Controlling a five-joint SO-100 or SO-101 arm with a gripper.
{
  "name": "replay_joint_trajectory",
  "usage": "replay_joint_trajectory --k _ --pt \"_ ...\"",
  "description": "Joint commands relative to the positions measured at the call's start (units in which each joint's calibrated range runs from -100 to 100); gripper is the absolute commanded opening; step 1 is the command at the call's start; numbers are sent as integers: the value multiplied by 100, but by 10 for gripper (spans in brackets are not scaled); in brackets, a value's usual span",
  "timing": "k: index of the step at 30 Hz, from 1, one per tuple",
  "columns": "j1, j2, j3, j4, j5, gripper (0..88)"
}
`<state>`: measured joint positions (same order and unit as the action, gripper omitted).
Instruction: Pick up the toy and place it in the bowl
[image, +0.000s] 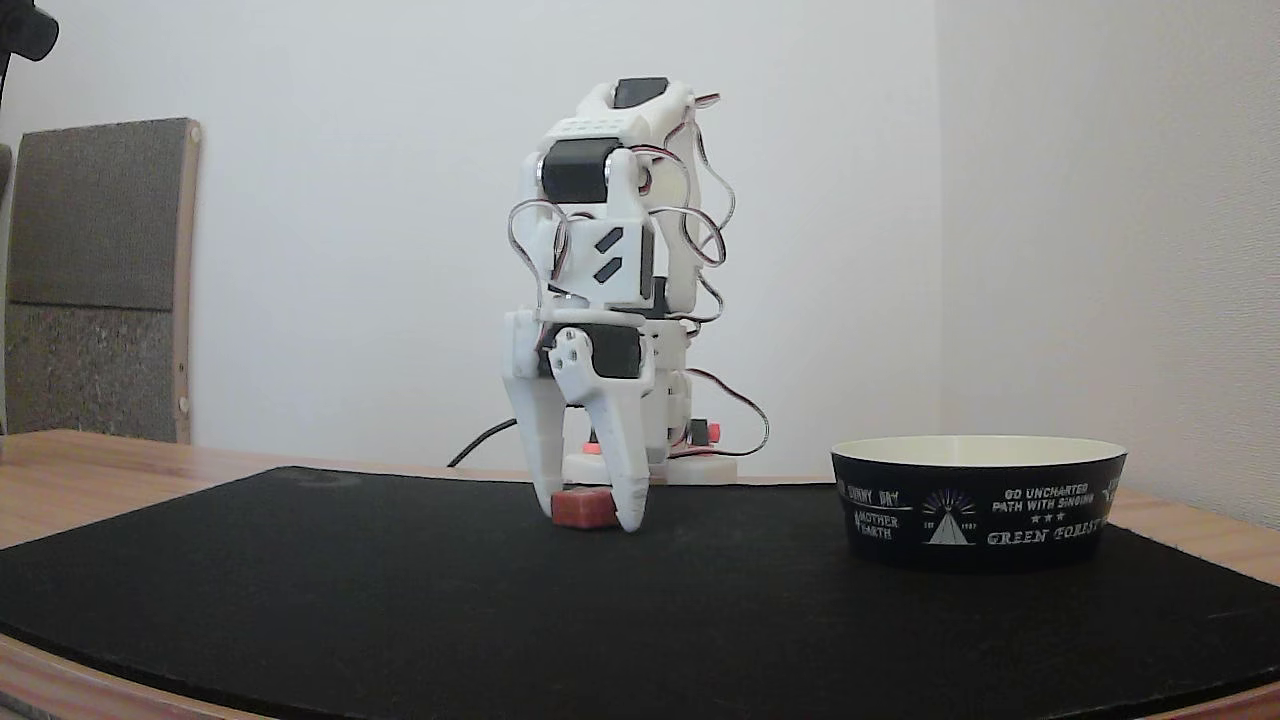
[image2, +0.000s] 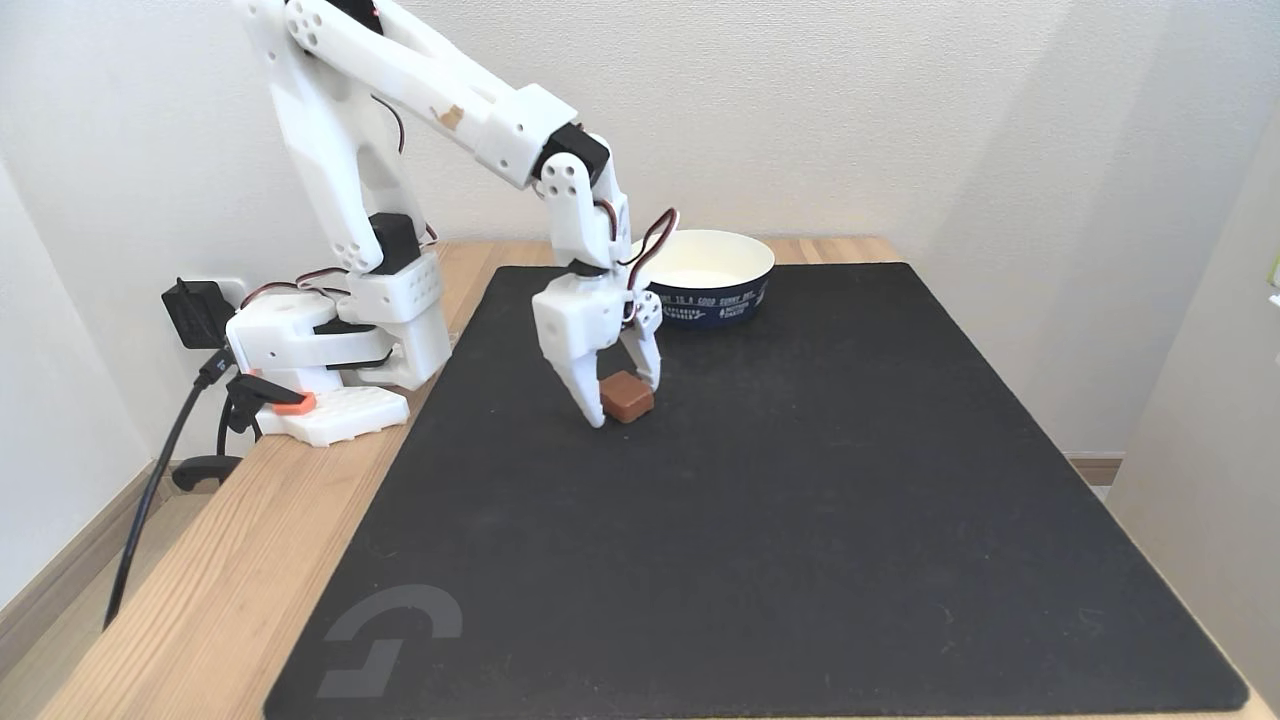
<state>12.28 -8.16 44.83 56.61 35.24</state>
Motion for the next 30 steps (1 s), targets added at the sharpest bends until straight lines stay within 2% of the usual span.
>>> replay_joint_trajectory --k 1,6,12,14,20,21,24,25,29,30 --pt "15 3 10 -64 -32 253" --pt "6 3 10 -64 -27 29" --pt "-36 -322 10 -64 -37 24" --pt "-136 -672 -17 -64 -220 23" --pt "-1583 -2515 10 -64 -1013 23" --pt "-2110 -2923 10 -191 -1295 23" --pt "-2662 -3248 218 -944 -1760 23" --pt "-2846 -3282 497 -1579 -1984 25" --pt "-2938 -3248 1191 -2960 -2433 29" --pt "-2938 -3240 1497 -3662 -2631 29"
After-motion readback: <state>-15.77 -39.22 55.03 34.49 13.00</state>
